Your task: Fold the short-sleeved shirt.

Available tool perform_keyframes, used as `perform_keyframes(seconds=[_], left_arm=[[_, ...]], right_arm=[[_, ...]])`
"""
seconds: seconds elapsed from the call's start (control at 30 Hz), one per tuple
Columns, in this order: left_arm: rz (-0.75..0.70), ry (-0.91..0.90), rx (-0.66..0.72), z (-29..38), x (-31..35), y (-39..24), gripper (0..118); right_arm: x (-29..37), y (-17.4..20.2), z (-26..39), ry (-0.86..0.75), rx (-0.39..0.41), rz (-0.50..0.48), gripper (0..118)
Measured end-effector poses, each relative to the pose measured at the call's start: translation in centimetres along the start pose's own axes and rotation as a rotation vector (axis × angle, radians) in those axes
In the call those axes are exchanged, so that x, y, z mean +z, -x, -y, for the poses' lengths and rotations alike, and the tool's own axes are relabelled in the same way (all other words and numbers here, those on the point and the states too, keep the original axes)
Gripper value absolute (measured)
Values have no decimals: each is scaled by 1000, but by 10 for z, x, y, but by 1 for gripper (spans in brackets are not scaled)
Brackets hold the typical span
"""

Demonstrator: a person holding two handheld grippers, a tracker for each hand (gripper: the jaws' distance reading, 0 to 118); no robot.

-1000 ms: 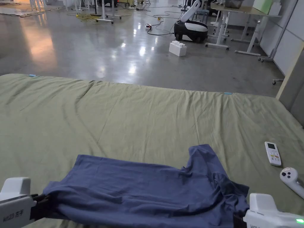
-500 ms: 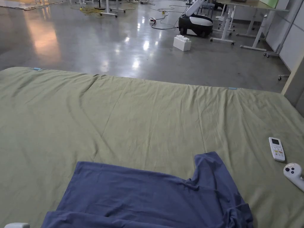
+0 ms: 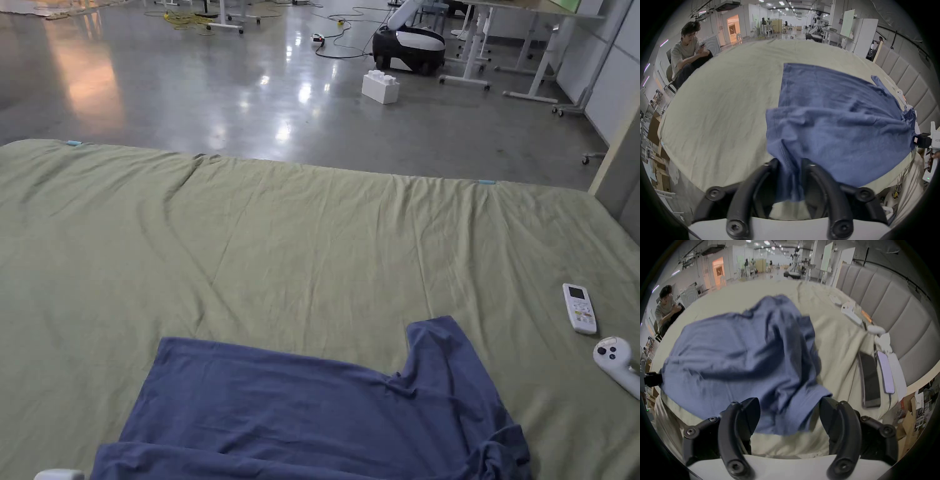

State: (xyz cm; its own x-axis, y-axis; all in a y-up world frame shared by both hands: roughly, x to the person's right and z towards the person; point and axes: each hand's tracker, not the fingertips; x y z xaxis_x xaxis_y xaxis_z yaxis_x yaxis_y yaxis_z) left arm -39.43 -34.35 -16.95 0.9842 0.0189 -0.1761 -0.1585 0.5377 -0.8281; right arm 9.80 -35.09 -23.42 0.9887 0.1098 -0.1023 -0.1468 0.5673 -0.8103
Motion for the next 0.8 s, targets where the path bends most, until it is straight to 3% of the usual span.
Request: perform_keyframes(seconds=[0.03,0.1,0.17,0.33,0.4,0.5,0.57,0.6,0.67,0.8], left_arm=[[-5,-23,-1,-3,2,-1,46],[10,-94,0,-15,8,-8,51],[22,-175,-7,-26,16,-20,51],[6,-425,-22,-55,39,-51,51],[-11,-538,-17,-64,51,-63,51],[-33,-664,-15,-68,49,-65,48],[-54,-720,-17,-70,48,-65,29],[-63,-742,-20,-70,47,-64,21],[-81,-775,-13,-71,50,-64,19],[-50,-796,6,-66,59,-68,5]], right_arm=[[5,3,-6,-32,9,2,80],[17,12,-20,-143,19,25,85],[25,20,-34,-238,28,31,88],[36,40,-60,-479,-8,-2,85],[38,47,-68,-560,-12,8,77],[43,53,-76,-662,-54,12,49],[47,55,-80,-725,-74,6,28],[50,56,-82,-751,-75,12,22],[55,58,-85,-795,-68,13,20],[66,61,-90,-863,-33,10,2]])
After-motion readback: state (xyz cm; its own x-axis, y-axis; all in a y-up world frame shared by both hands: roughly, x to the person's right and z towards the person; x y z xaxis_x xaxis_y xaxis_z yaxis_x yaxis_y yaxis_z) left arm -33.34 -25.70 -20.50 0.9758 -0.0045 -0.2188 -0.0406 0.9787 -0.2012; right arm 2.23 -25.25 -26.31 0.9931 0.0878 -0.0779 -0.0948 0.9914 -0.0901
